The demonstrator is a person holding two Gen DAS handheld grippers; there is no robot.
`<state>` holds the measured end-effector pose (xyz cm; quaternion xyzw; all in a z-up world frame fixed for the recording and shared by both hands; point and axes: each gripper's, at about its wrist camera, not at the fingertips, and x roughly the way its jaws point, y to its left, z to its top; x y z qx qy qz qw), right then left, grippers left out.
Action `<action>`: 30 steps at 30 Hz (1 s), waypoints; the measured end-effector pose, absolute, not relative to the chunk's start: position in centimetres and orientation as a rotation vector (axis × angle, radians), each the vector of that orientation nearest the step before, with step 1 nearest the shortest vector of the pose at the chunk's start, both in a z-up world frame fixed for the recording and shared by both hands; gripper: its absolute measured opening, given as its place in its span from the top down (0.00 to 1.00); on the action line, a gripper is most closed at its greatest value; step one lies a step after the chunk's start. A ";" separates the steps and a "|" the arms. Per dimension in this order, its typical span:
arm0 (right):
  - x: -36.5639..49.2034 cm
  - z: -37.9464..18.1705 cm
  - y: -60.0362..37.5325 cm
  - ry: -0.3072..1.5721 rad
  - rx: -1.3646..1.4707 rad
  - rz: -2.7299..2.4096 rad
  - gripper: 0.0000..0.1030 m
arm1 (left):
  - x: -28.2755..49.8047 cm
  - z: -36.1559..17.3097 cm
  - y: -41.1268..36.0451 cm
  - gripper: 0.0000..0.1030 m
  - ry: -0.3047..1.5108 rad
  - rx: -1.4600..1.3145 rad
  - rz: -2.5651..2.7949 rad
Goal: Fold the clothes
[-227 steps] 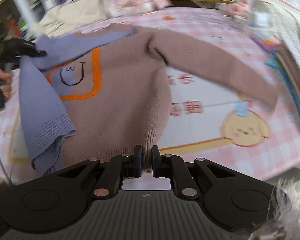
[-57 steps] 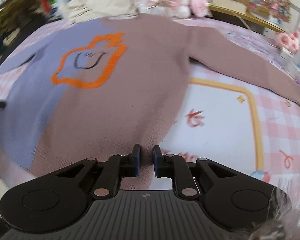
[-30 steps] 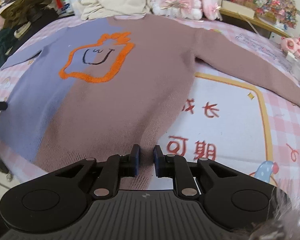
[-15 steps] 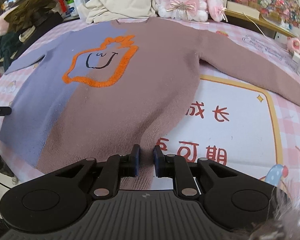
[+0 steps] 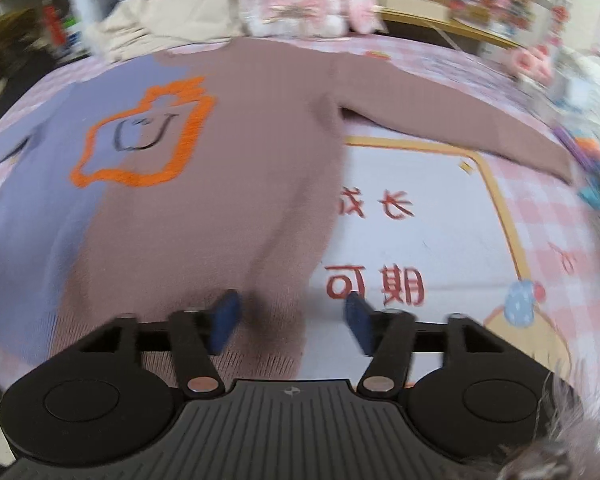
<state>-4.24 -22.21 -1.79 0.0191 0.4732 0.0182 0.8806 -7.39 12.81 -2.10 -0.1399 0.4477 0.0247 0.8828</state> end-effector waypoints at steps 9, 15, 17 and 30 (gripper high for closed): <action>-7.1 0.4 -15.8 0.854 0.098 -0.136 0.14 | -5.6 0.6 14.9 0.25 0.838 -0.060 -0.171; -8.5 0.1 -11.4 0.835 0.087 -0.176 0.08 | -4.7 0.1 17.1 0.20 0.853 0.004 -0.221; -8.5 0.1 -10.1 0.831 0.078 -0.169 0.08 | -4.8 0.2 18.3 0.12 0.841 0.008 -0.222; -7.3 1.1 -3.2 0.786 -0.072 -0.059 0.04 | -2.8 -1.1 29.2 0.05 0.762 -0.165 -0.005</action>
